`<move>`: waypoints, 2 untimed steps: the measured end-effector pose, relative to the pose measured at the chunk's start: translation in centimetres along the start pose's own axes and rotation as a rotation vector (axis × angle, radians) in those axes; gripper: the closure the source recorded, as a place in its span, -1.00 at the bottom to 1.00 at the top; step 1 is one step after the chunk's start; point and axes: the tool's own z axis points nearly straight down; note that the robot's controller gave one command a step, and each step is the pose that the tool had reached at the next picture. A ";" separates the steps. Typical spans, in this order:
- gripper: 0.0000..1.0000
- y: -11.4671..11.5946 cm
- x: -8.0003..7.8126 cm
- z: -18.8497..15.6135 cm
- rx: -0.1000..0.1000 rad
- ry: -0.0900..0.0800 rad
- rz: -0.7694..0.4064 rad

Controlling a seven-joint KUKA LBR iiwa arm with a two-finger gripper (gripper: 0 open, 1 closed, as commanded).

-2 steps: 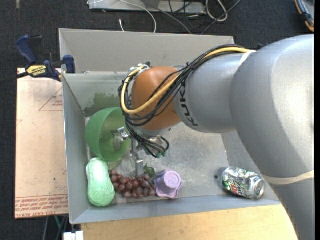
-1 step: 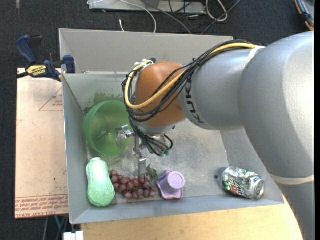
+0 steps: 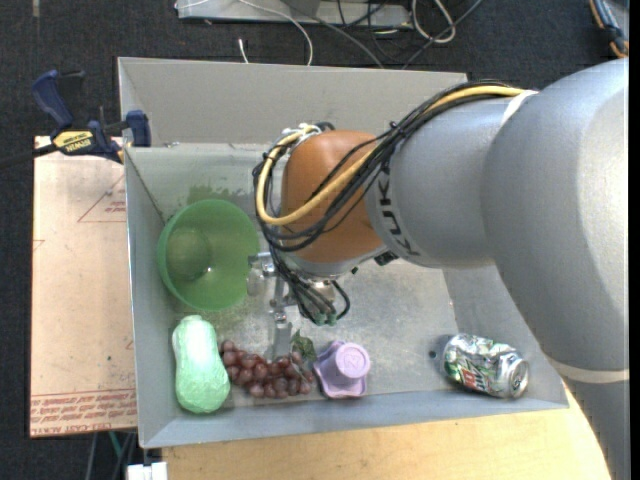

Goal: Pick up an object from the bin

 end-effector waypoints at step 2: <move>-1.00 2.6 -0.5 -1.2 -0.002 0.003 -0.118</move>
Offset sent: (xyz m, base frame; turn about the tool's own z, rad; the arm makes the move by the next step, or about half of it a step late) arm 0.0025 0.0249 0.0132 -0.1157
